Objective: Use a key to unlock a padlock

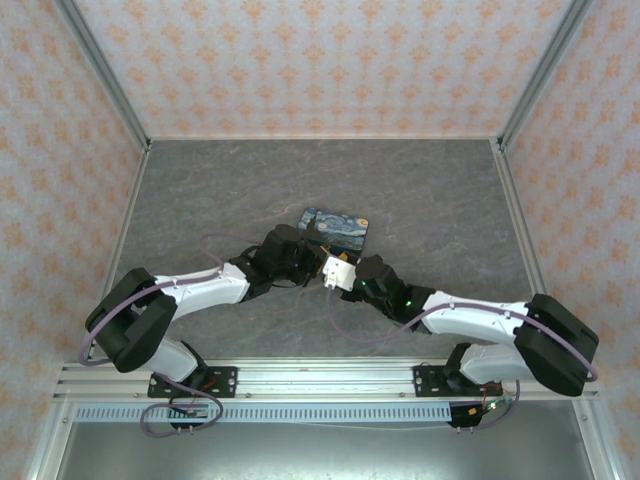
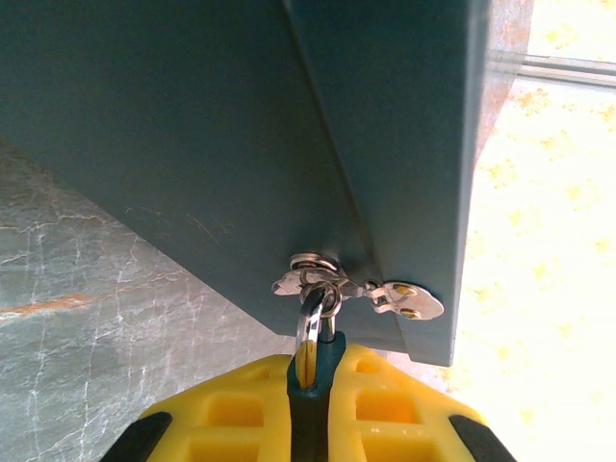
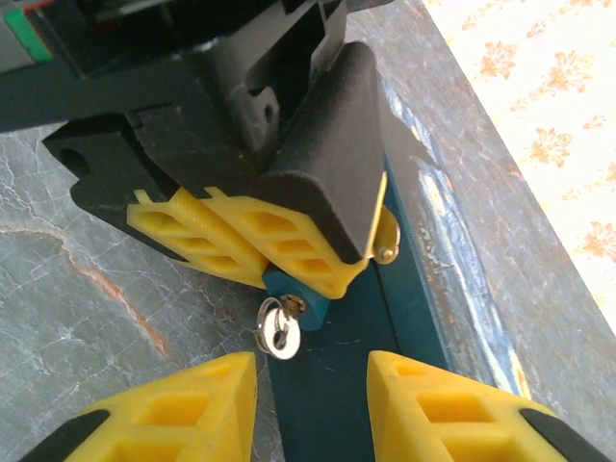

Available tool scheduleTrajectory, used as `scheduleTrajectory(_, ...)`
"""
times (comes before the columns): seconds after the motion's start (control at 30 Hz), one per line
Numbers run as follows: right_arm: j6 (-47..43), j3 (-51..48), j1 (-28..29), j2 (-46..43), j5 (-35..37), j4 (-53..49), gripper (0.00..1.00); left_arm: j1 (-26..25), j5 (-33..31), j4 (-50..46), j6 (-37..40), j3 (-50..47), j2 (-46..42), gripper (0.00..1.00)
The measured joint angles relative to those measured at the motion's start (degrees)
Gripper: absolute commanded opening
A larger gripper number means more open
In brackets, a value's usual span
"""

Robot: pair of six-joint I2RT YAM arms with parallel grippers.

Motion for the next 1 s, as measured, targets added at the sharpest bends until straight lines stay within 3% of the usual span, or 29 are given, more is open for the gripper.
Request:
scheduleTrajectory(0.27,0.0,0.2,0.7,3.0,0.0,1.0,0.35,0.0,0.0,0.0,0.0,0.1,0.7,0.00)
scheduleTrajectory(0.57,0.7,0.8,0.7,3.4,0.1,2.5,0.19,0.0,0.0,-0.1,0.0,0.1,0.7,0.00)
scheduleTrajectory(1.0,1.2,1.2,1.0,6.0,1.2,4.9,0.07,0.0,-0.7,0.0,-0.5,0.1,0.9,0.00)
